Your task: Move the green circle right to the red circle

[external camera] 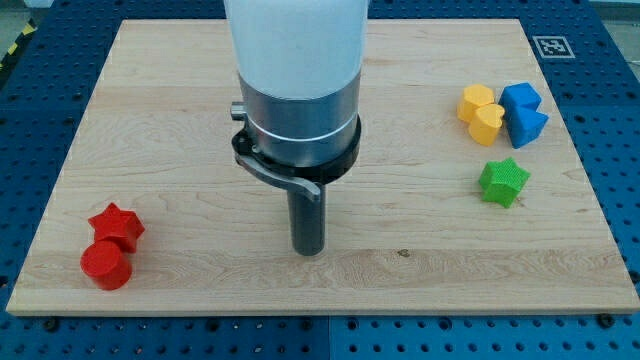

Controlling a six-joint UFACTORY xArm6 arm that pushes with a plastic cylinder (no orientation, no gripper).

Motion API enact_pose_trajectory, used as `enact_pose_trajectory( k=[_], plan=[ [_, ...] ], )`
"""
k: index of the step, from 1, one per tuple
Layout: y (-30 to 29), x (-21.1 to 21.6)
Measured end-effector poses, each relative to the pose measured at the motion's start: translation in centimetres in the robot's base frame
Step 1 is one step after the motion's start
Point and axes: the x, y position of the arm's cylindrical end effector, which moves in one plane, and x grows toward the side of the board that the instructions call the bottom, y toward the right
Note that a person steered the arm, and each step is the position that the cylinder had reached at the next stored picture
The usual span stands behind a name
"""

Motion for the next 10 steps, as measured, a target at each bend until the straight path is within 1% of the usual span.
enact_pose_trajectory(
  k=[1, 2, 3, 4, 5, 7, 8, 9, 10],
  plan=[
    [3.2, -0.4],
    [3.2, -2.6],
    [3.2, -4.0],
    [1.7, -4.6],
    [-1.9, -4.2],
    [-5.4, -3.7],
    [-8.7, -4.8],
    [-10.3, -5.1],
    [-11.7, -7.2]
  ],
)
